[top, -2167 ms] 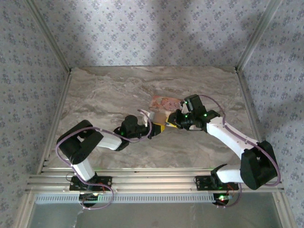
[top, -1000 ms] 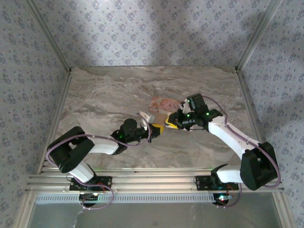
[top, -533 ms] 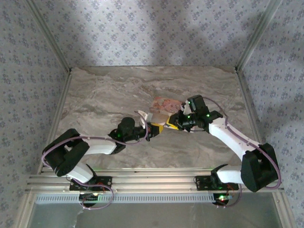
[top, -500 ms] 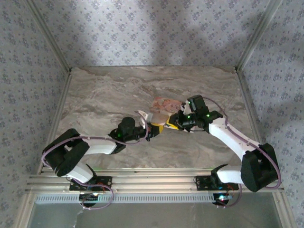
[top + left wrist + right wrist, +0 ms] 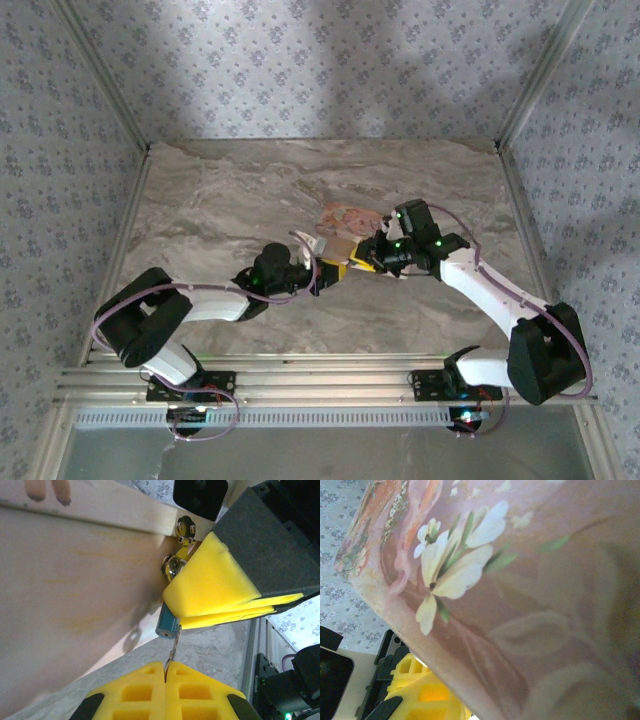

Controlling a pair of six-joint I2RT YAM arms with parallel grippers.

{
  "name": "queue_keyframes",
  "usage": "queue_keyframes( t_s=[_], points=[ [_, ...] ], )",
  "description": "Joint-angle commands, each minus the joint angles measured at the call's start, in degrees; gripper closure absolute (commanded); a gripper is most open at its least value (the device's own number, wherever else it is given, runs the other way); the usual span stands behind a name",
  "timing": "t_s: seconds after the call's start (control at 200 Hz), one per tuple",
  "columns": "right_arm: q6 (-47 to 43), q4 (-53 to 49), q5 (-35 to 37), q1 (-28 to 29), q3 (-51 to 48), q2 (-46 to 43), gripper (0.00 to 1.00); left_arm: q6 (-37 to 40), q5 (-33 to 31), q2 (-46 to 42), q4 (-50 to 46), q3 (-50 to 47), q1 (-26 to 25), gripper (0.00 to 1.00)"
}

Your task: Unlock a padlock with a key

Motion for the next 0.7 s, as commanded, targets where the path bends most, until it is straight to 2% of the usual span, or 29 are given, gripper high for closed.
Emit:
queue_keyframes(
  t_s=[0.0,0.695],
  points=[
    [0.4,2.6,-1.6,0.1,0.4,-2.4,1.0,0.1,0.8,1.0,1.0,1.7,0.0,1.0],
    [-0.7,0.7,0.1,0.3,0.7,-2.9,1.0,-1.5,0.5,1.0,1.9,-0.5,0.9,1.0]
  ],
)
